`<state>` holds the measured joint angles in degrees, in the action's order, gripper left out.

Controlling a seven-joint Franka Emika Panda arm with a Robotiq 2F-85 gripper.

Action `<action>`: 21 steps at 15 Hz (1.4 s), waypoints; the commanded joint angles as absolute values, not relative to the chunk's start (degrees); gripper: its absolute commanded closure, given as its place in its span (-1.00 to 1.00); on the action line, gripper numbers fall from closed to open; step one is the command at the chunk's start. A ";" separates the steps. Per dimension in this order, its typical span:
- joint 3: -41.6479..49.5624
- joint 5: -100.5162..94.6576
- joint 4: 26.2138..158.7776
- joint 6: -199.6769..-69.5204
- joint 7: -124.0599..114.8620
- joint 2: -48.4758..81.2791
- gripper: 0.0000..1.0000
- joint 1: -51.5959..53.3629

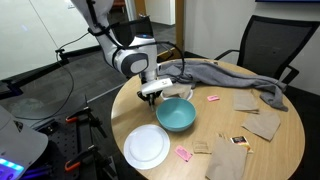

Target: Put the pen in the teal bowl

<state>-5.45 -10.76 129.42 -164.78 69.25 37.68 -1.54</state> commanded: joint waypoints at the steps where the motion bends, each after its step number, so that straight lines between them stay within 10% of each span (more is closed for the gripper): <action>1: -5.90 -12.51 129.15 -166.58 66.94 38.05 1.00 -2.04; 21: -15.21 2.15 138.63 -166.78 68.15 17.79 0.93 -18.91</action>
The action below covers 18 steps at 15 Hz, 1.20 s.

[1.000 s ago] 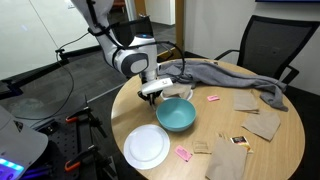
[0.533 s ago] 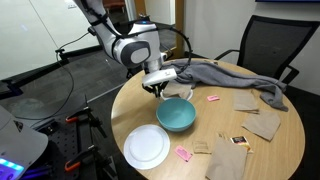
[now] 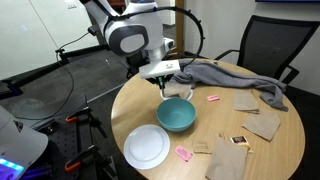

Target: Put the pen in the teal bowl

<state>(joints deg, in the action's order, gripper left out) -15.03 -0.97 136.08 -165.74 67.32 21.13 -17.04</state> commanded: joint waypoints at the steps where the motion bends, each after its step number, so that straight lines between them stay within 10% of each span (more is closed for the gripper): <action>1: -13.42 1.82 138.75 -166.87 66.81 17.39 0.93 -18.14; 18: -3.73 -1.54 134.91 -167.48 60.25 26.10 0.93 -14.86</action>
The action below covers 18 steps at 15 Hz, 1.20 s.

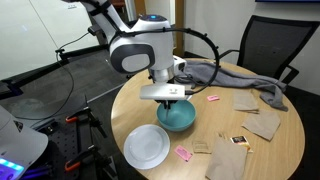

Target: Put the pen in the teal bowl

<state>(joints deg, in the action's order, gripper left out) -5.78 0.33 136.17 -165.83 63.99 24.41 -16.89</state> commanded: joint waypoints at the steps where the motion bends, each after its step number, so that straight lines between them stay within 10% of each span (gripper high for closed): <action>1: -3.32 -2.06 134.68 -167.83 59.37 26.56 0.93 -14.47; 3: -2.57 -3.24 134.05 -167.91 57.54 27.32 0.93 -13.75; 4: -2.12 -3.94 133.70 -167.52 56.39 27.48 0.23 -13.26; 13: -1.91 -6.65 133.52 -168.01 52.87 27.09 -0.97 -12.74; 18: -1.80 -7.37 135.42 -170.17 52.68 24.37 -1.00 -12.57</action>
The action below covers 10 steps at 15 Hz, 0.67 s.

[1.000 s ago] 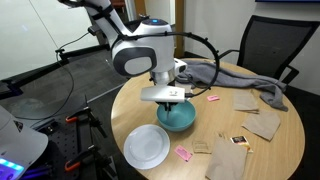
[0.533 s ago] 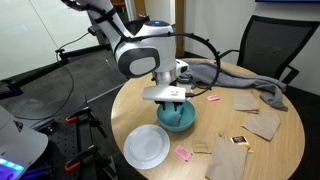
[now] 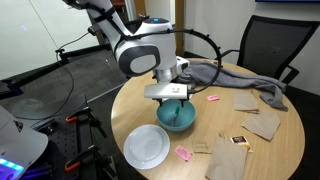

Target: Put the pen in the teal bowl

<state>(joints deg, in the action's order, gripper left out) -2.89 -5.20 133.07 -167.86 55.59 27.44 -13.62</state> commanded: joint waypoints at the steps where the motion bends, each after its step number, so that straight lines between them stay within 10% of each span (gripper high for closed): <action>1: -1.62 -7.78 136.11 -170.80 52.33 23.35 -1.00 -12.36; 10: -0.56 -9.96 144.80 -170.78 50.09 9.41 -1.00 -10.87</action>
